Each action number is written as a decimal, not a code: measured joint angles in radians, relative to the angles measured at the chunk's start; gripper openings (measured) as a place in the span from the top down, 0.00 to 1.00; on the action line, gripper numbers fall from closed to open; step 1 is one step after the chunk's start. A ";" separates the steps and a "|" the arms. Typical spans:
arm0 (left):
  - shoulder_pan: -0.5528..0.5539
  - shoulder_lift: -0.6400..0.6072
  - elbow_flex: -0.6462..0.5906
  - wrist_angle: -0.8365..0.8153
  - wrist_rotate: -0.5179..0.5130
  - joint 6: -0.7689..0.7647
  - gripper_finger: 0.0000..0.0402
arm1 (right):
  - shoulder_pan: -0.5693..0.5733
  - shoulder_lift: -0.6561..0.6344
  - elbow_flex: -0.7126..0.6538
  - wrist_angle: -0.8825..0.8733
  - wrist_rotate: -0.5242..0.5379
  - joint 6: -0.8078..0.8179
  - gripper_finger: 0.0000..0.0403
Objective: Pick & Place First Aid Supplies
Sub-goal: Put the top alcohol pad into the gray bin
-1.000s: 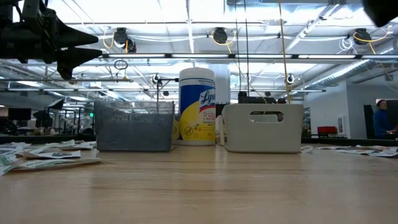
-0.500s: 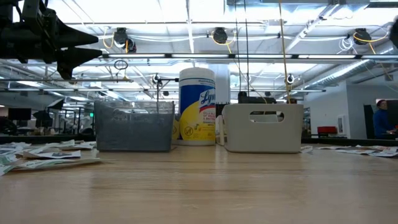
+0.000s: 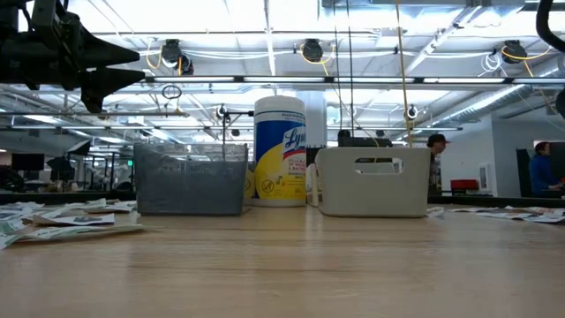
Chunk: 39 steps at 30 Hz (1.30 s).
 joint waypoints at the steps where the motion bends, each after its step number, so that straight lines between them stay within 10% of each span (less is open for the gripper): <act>1: 0.000 0.000 0.000 0.001 0.000 0.000 0.51 | 0.000 0.000 0.000 0.000 0.000 -0.001 0.61; 9: 0.000 0.000 0.000 0.001 0.000 0.000 0.51 | 0.001 0.000 -0.001 0.030 -0.023 -0.003 0.97; 39: 0.000 0.000 0.000 0.001 0.000 0.000 0.51 | -0.174 -0.066 0.482 -0.579 -0.082 -0.257 1.00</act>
